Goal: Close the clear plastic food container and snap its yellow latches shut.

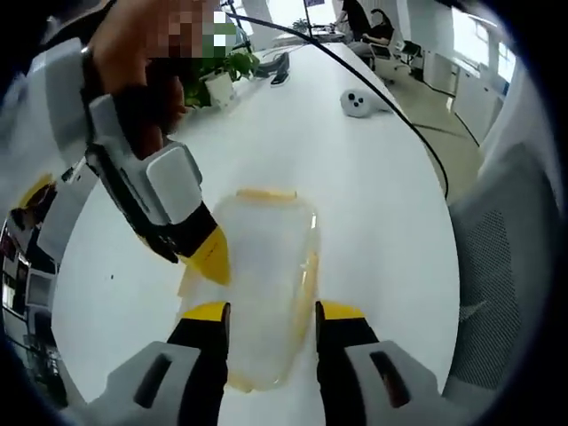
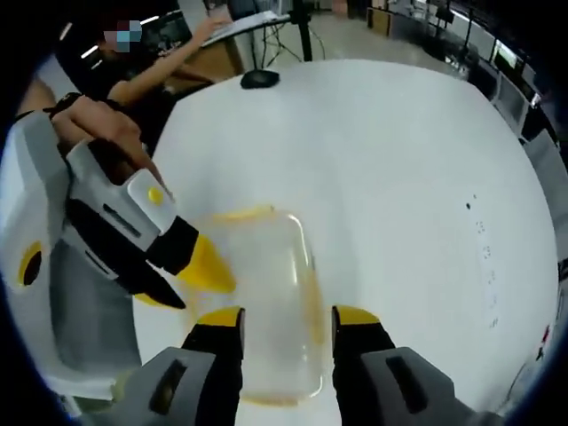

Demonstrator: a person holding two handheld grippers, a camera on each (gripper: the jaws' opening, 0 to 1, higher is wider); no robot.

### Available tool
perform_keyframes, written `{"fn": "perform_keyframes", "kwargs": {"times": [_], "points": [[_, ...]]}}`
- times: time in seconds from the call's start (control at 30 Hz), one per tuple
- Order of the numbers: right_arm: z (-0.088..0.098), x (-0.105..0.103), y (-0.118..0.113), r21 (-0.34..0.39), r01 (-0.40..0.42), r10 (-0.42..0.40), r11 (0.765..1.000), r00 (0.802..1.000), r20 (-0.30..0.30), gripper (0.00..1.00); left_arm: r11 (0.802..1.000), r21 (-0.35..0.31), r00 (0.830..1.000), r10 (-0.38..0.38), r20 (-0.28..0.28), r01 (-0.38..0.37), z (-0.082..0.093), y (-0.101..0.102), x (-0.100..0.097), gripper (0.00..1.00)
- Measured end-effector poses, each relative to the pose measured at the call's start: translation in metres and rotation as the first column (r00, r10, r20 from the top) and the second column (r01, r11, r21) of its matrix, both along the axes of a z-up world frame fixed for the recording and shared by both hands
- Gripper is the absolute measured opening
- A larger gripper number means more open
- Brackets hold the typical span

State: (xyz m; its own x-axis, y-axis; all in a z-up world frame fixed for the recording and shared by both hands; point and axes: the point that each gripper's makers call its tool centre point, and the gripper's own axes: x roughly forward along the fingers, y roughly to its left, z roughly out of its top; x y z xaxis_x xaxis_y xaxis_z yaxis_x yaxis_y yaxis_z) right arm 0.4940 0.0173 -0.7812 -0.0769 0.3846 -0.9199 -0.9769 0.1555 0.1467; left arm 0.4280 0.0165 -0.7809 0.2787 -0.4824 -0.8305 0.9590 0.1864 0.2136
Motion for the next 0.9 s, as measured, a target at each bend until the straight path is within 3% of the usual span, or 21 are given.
{"fn": "perform_keyframes", "kwargs": {"times": [0.43, 0.9], "points": [[0.002, -0.018, -0.002, 0.006, -0.014, 0.014, 1.000, 1.000, 0.006, 0.51, 0.998, 0.051, 0.999, -0.021, -0.037, 0.023, -0.002, 0.020, -0.001, 0.50], [0.004, -0.031, -0.027, 0.009, 0.007, -0.007, 1.000, 0.999, 0.040, 0.64, 0.998, 0.052, 0.999, -0.035, -0.038, 0.037, 0.001, 0.033, 0.013, 0.57]]}}
